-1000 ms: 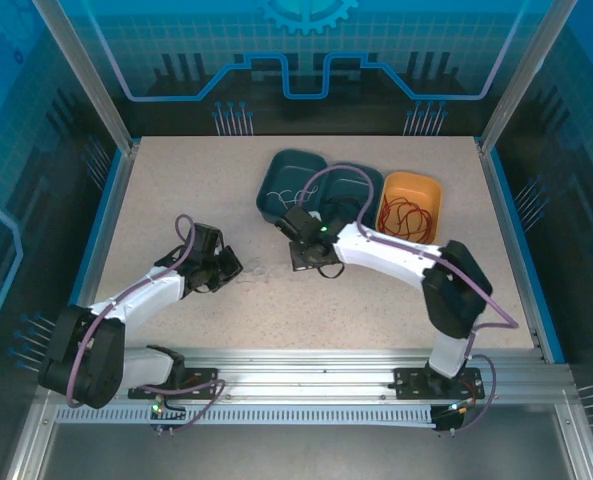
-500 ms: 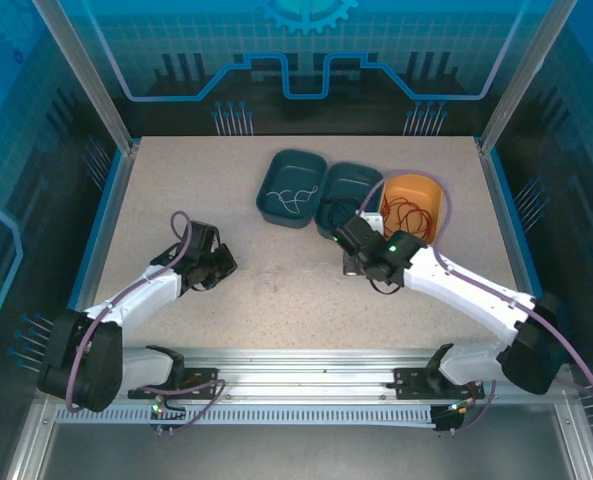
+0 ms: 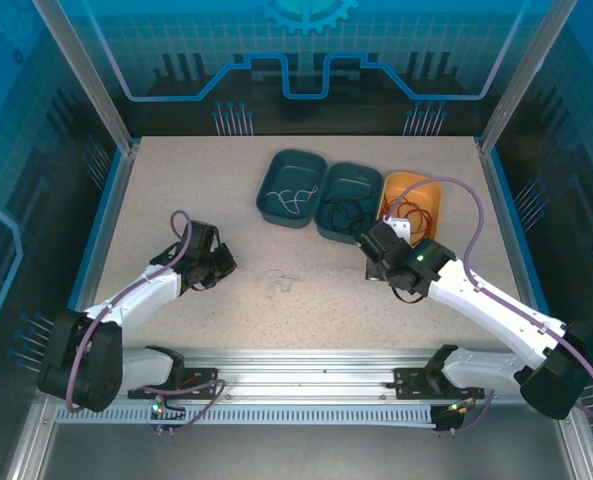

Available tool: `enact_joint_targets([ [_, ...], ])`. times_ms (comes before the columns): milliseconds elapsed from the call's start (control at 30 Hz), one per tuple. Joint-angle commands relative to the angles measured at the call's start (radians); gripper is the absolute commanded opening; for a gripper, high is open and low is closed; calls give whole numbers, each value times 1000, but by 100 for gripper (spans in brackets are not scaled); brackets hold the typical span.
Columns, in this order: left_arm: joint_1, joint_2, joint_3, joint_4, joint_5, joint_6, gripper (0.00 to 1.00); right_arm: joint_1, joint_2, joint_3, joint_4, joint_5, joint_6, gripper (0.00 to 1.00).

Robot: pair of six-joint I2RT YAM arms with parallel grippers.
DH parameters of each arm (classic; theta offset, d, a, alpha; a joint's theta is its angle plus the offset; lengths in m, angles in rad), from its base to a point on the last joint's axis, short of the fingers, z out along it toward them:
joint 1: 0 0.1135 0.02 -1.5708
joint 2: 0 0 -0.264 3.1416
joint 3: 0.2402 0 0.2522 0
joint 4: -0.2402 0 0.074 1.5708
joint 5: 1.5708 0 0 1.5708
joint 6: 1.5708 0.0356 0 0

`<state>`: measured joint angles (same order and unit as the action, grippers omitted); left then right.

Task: Untangle the cables

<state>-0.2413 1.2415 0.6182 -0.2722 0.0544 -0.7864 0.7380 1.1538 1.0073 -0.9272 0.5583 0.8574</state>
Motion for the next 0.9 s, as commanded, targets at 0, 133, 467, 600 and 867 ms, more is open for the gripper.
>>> enact_joint_targets([
  [0,10,-11,52,-26,-8,41,1,-11,-18,-12,-26,31,29,0],
  [133,10,-23,80,-46,-13,72,1,-11,-20,-22,-18,23,31,0],
  [467,9,-74,168,-59,-49,136,0,-19,-44,-53,11,9,33,0],
  [600,10,-83,202,-43,-67,154,0,-23,-46,-59,21,-1,34,0],
  [867,8,32,373,65,-31,145,1,-27,-46,-63,33,-22,30,0],
])
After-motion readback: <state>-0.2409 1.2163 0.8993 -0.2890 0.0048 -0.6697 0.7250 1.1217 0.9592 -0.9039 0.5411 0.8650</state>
